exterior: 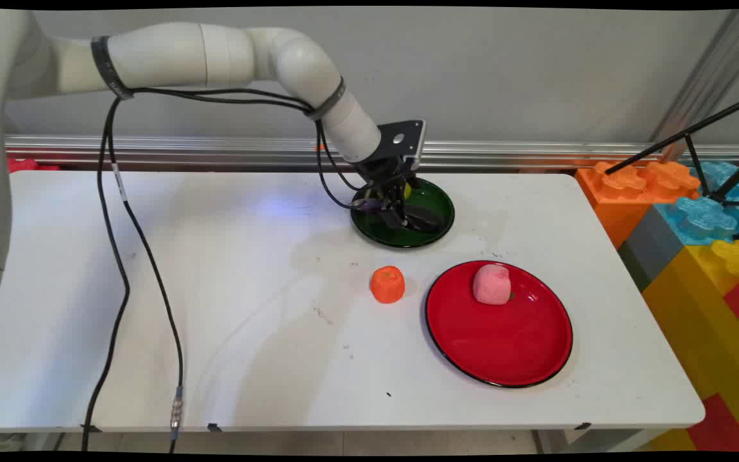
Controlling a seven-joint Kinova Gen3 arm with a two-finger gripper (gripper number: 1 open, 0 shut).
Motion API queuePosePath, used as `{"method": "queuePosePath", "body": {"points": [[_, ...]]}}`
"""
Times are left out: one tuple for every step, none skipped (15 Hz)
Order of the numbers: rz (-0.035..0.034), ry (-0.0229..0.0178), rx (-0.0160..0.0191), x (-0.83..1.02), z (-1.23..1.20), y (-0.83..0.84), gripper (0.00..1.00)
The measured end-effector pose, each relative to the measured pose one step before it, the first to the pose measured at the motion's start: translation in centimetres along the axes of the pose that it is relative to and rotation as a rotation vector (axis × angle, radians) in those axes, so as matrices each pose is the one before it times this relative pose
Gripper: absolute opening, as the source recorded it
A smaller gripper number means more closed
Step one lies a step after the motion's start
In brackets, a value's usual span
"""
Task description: Pick up the eggplant from the green plate
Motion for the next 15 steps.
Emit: {"method": "queuePosePath", "body": {"points": [[-0.00029, -0.00637, 0.00395, -0.189, 0.464, -0.087, 1.00], [-0.00073, -0.00431, 0.00184, -0.147, 0.316, -0.051, 1.00], [-0.00091, -0.00422, 0.00186, -0.162, 0.332, -0.068, 1.00], [-0.00111, -0.00467, 0.00184, -0.185, 0.379, -0.067, 1.00], [-0.00066, -0.00271, 0.00100, -0.120, 0.247, -0.041, 1.00], [-0.00112, -0.00422, 0.00094, -0.186, 0.332, -0.046, 1.00], [-0.00119, -0.00420, 0.00051, -0.192, 0.345, -0.016, 1.00], [-0.00035, -0.00271, -0.00029, -0.100, 0.307, 0.016, 1.00], [-0.00117, -0.00152, -0.00071, -0.086, 0.201, 0.031, 1.00], [-0.00109, 0.00035, -0.00103, -0.036, 0.107, 0.054, 1.00], [-0.00069, 0.00065, -0.00225, 0.005, 0.145, 0.091, 0.00], [0.00012, 0.00140, -0.00219, 0.045, 0.143, 0.109, 0.00], [-0.00045, 0.00033, -0.00227, 0.045, 0.078, 0.118, 0.00], [-0.00037, 0.00030, -0.00094, 0.078, -0.006, 0.079, 0.00], [-0.00013, 0.00037, -0.00011, 0.093, -0.042, 0.068, 0.00]]}}
